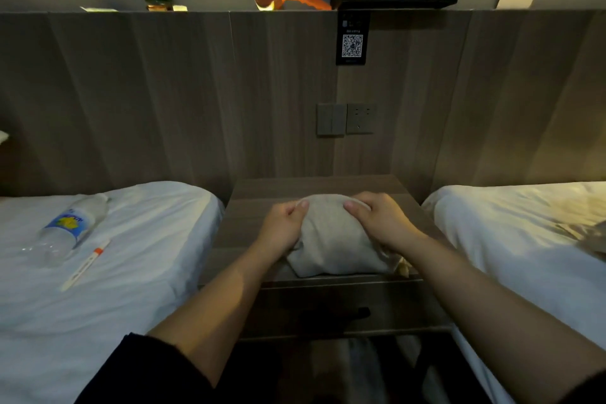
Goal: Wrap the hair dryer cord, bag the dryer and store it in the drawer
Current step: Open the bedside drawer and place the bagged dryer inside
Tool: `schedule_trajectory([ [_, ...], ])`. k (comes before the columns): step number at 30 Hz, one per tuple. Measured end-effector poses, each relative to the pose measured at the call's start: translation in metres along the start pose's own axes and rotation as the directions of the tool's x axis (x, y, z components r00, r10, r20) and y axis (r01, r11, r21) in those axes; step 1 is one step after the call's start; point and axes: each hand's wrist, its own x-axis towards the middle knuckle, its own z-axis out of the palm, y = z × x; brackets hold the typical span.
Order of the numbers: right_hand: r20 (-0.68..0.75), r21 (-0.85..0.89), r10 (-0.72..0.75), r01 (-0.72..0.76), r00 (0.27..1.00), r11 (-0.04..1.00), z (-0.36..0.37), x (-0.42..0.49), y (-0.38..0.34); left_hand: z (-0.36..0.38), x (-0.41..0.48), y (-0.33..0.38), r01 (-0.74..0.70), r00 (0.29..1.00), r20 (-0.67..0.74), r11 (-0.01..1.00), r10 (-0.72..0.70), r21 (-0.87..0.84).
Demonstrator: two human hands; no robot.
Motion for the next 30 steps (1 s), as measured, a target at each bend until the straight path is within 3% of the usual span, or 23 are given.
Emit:
schedule_trajectory([
  [6,-0.245,-0.006,-0.002,0.0,0.969,1.0,0.011,-0.016,-0.002,0.005,-0.02,-0.003,0.063,0.998,-0.003,0.983,-0.064,-0.172],
  [9,-0.331,0.033,0.01,0.001,0.943,0.999,0.003,-0.034,0.002,0.016,-0.032,0.003,0.094,0.995,0.064,0.964,-0.08,-0.248],
  [12,-0.333,0.045,0.035,-0.021,0.942,0.999,-0.005,-0.055,0.013,0.03,-0.045,0.006,0.148,0.983,0.145,0.952,-0.112,-0.269],
  [18,-0.171,0.132,0.179,-0.158,0.969,0.979,-0.019,-0.099,0.046,0.061,-0.08,-0.004,0.319,0.911,0.355,0.906,-0.211,-0.279],
  [20,-0.185,0.109,0.216,-0.198,0.959,0.974,-0.023,-0.113,0.061,0.067,-0.088,-0.011,0.285,0.914,0.348,0.94,-0.208,-0.187],
  [23,-0.198,0.101,0.267,-0.251,0.943,0.963,-0.03,-0.132,0.08,0.067,-0.093,-0.039,0.178,0.915,0.35,0.98,-0.198,0.09],
  [27,-0.21,0.085,0.31,-0.298,0.927,0.951,-0.035,-0.147,0.099,0.064,-0.104,-0.075,-0.005,0.855,0.443,0.85,-0.27,0.527],
  [30,-0.227,0.108,0.356,-0.339,0.907,0.934,-0.036,-0.151,0.108,0.065,-0.105,-0.082,-0.061,0.87,0.429,0.81,-0.243,0.583],
])
